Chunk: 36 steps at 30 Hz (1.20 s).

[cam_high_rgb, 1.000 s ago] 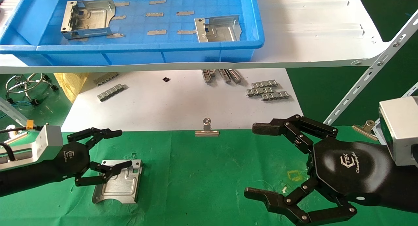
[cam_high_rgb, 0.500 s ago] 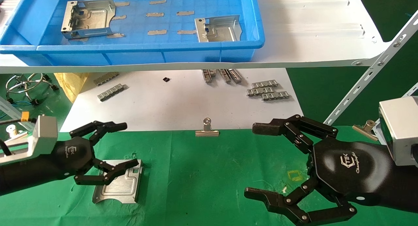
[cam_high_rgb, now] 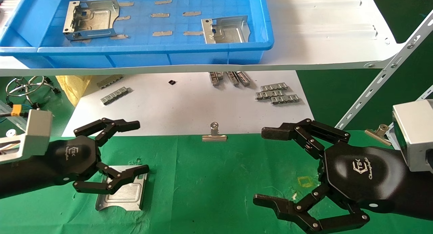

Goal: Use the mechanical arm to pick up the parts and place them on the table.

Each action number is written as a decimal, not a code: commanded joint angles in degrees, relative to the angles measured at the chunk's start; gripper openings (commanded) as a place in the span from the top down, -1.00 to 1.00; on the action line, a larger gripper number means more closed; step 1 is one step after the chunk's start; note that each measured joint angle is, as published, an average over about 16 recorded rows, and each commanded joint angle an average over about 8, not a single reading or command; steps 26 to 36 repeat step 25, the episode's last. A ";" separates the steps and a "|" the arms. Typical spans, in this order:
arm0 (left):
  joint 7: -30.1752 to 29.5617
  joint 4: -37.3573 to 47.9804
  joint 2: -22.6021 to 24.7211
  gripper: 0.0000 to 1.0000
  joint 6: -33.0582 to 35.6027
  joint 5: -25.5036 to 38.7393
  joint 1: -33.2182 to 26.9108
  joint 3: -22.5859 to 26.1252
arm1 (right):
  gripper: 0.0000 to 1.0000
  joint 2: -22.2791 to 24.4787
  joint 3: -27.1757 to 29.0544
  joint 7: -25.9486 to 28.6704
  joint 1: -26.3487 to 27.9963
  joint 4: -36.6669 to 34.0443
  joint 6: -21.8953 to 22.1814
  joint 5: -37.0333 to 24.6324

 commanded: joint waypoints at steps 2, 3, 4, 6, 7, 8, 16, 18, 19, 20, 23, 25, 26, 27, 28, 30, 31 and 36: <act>-2.21 -3.18 -0.53 -1.00 -0.33 -0.26 0.94 -1.19 | -1.00 0.00 0.00 0.00 0.00 0.00 0.00 0.00; -2.95 -4.25 -0.71 -1.00 -0.44 -0.35 1.26 -1.59 | -1.00 0.00 0.00 0.00 0.00 0.00 0.00 0.00; -3.67 -5.29 -0.88 -1.00 -0.54 -0.44 1.57 -1.97 | -1.00 0.00 0.00 0.00 0.00 0.00 0.00 0.00; -5.15 -7.43 -1.23 -1.00 -0.76 -0.61 2.20 -2.77 | -1.00 0.00 0.00 0.00 0.00 0.00 0.00 0.00; -5.88 -8.47 -1.41 -1.00 -0.87 -0.70 2.51 -3.16 | -1.00 0.00 0.00 0.00 0.00 0.00 0.00 0.00; -6.62 -9.54 -1.58 -1.00 -0.98 -0.79 2.83 -3.56 | -1.00 0.00 0.00 0.00 0.00 0.00 0.00 0.00; -12.49 -18.01 -2.99 -1.00 -1.84 -1.48 5.34 -6.71 | -1.00 0.00 0.00 0.00 0.00 0.00 0.00 0.00; -13.98 -20.16 -3.35 -1.00 -2.06 -1.66 5.98 -7.52 | -1.00 0.00 0.00 0.00 0.00 0.00 0.00 0.00; -14.70 -21.19 -3.52 -1.00 -2.17 -1.74 6.29 -7.90 | -1.00 0.00 0.00 0.00 0.00 0.00 0.00 0.00; -15.45 -22.26 -3.70 -1.00 -2.28 -1.83 6.61 -8.30 | -1.00 0.00 0.00 0.00 0.00 0.00 0.00 0.00; -17.28 -24.91 -4.14 -1.00 -2.55 -2.05 7.39 -9.29 | -1.00 0.00 0.00 0.00 0.00 0.00 0.00 0.00; -18.01 -25.96 -4.31 -1.00 -2.66 -2.14 7.71 -9.68 | -1.00 0.00 0.00 0.00 0.00 0.00 0.00 0.00; -18.01 -25.96 -4.31 -1.00 -2.66 -2.14 7.71 -9.68 | -1.00 0.00 0.00 0.00 0.00 0.00 0.00 0.00; -18.01 -25.96 -4.31 -1.00 -2.66 -2.14 7.71 -9.68 | -1.00 0.00 0.00 0.00 0.00 0.00 0.00 0.00; -18.01 -25.96 -4.31 -1.00 -2.66 -2.14 7.71 -9.68 | -1.00 0.00 0.00 0.00 0.00 0.00 0.00 0.00; -18.01 -25.96 -4.31 -1.00 -2.66 -2.14 7.71 -9.68 | -1.00 0.00 0.00 0.00 0.00 0.00 0.00 0.00; -18.01 -25.96 -4.31 -1.00 -2.66 -2.14 7.71 -9.68 | -1.00 0.00 0.00 0.00 0.00 0.00 0.00 0.00; -18.01 -25.96 -4.31 -1.00 -2.66 -2.14 7.71 -9.68 | -1.00 0.00 0.00 0.00 0.00 0.00 0.00 0.00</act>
